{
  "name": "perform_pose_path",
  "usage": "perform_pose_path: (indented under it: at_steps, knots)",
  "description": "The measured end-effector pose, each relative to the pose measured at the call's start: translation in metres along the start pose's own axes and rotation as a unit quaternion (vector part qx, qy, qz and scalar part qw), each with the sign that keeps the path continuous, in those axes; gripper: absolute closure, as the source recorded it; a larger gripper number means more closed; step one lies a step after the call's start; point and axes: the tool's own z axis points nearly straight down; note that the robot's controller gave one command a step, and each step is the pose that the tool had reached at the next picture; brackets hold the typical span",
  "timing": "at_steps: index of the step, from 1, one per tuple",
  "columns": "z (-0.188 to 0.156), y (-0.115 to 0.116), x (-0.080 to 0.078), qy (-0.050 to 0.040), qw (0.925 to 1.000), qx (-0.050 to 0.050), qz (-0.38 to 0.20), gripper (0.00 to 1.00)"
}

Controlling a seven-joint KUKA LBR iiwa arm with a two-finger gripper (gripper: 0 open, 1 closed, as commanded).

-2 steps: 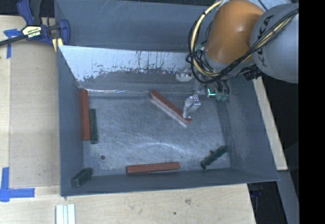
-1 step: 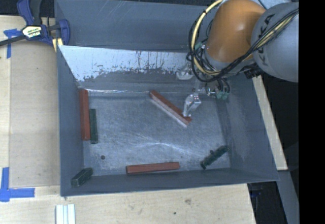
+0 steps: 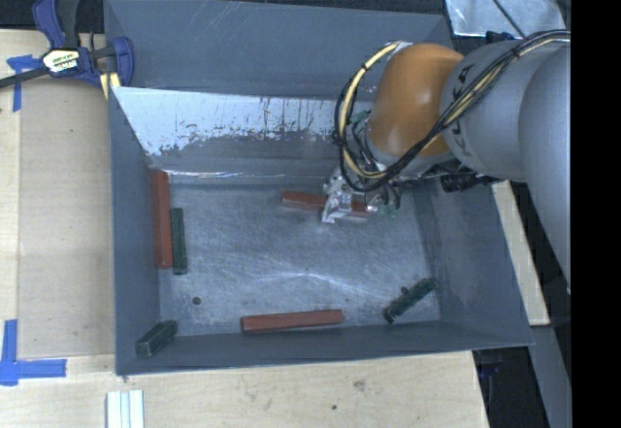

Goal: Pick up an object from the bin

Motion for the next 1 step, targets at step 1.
perform_pose_path:
  at_steps: [1]
  knots:
    - [0.0000, 0.0000, 0.0000, 0.0000, 1.0000, 0.000, 0.000, 1.00]
